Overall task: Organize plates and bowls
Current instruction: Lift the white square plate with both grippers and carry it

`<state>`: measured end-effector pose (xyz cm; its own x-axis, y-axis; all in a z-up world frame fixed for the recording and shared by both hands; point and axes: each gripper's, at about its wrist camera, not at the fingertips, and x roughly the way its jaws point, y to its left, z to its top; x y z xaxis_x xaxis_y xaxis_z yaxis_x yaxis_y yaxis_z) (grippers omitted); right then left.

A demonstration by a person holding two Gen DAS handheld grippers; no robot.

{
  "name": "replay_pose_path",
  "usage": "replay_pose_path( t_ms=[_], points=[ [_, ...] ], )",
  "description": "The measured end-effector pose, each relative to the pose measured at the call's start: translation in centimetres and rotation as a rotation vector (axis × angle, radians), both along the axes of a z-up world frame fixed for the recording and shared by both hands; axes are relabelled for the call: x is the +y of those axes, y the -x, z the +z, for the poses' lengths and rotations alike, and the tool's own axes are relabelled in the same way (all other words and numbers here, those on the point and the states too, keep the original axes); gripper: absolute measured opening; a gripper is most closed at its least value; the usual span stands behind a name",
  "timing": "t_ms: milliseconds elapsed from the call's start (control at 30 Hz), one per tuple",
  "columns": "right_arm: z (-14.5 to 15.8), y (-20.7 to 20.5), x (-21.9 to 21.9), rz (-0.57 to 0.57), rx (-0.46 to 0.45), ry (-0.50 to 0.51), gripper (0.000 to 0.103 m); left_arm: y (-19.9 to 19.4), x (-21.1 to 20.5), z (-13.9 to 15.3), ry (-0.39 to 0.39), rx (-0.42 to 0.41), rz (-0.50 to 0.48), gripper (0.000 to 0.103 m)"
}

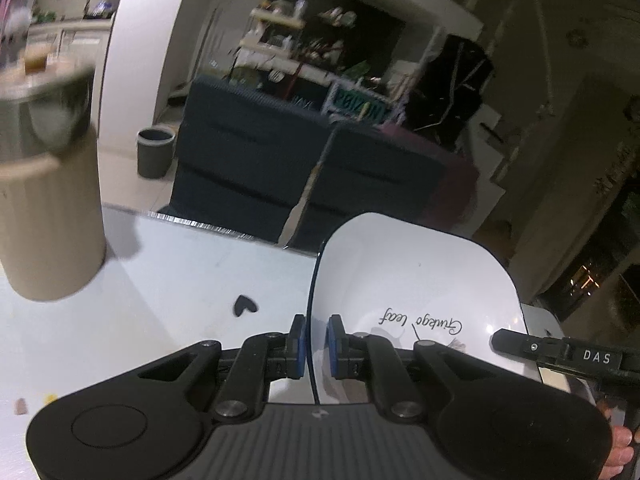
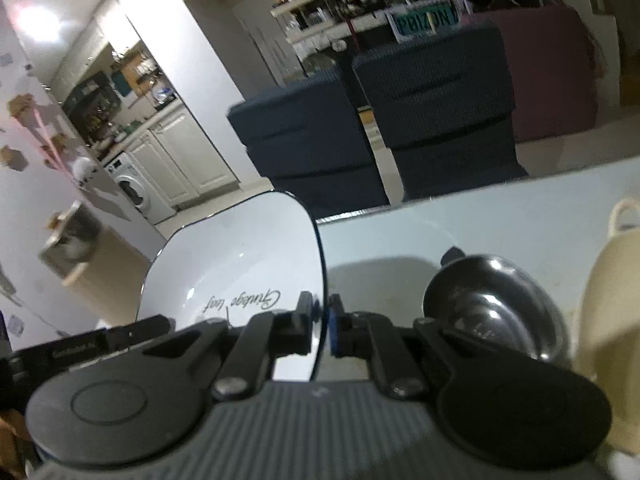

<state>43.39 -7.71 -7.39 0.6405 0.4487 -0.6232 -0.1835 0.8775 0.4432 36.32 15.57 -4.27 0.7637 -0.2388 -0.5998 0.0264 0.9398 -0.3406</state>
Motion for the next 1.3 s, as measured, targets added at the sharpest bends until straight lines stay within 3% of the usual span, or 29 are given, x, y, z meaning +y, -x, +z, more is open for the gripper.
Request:
replay_pose_path(
  t_ms=[200, 500, 867, 1300],
  points=[
    [3.8, 5.6, -3.0, -0.002, -0.008, -0.044, 0.009, 6.0, -2.6, 3.4, -0.032, -0.029, -0.034, 0.011],
    [4.8, 13.6, -6.0, 0.010, 0.024, -0.059, 0.009, 14.6, -4.8, 3.3, -0.044, 0.028, -0.065, 0.010],
    [2.0, 20.7, -7.4, 0.019, 0.153, -0.020, 0.009, 19.8, -5.4, -2.6, -0.004, 0.185, -0.095, 0.011],
    [-5.0, 20.9, -6.1, 0.059, 0.351, 0.063, 0.010, 19.6, -4.8, -8.7, 0.008, 0.372, -0.089, 0.011]
  ],
)
